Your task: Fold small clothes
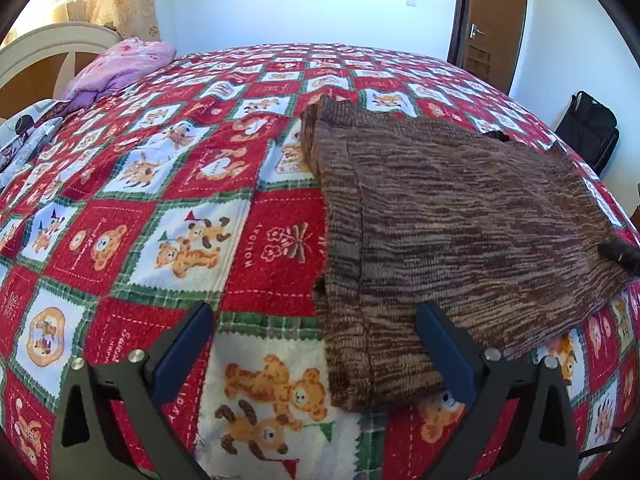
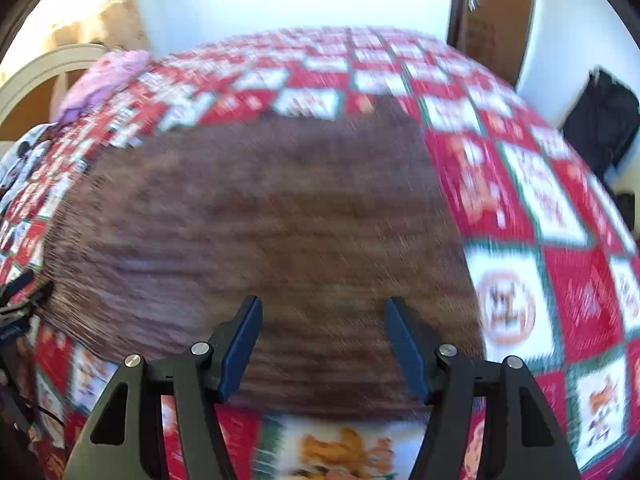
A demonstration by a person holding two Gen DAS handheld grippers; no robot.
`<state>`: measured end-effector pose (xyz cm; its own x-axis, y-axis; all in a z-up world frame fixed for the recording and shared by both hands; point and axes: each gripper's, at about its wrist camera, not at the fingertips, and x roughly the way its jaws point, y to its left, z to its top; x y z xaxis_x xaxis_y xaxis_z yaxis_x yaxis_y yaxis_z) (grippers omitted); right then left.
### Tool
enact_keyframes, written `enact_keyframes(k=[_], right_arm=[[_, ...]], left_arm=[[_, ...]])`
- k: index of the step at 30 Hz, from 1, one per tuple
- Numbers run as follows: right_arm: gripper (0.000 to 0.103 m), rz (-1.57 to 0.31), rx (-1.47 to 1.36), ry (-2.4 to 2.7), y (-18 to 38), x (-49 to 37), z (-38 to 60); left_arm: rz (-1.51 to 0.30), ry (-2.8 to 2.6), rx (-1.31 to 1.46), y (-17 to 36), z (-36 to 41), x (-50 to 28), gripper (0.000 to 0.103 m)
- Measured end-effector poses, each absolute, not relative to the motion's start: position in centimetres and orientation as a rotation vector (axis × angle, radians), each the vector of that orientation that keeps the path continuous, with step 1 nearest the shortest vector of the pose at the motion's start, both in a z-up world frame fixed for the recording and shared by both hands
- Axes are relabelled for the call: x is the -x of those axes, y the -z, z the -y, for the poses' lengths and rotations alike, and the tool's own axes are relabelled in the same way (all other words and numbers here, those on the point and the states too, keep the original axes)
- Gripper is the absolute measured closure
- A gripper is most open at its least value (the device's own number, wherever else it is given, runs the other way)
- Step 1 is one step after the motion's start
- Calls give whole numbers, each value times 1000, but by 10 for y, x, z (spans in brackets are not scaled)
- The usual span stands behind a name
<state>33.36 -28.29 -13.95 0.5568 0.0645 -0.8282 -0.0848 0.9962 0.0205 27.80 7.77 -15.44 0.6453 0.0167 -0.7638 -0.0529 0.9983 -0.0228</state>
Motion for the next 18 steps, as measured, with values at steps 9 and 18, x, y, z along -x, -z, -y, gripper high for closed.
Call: enact_keyframes(k=[9, 18], right_arm=[[38, -905, 75, -97, 144, -297, 285], [38, -836, 148, -136, 115, -280, 262]], left_arm=[[-873, -34, 39, 155, -77, -270, 0], [-815, -17, 40, 134, -107, -233, 0]])
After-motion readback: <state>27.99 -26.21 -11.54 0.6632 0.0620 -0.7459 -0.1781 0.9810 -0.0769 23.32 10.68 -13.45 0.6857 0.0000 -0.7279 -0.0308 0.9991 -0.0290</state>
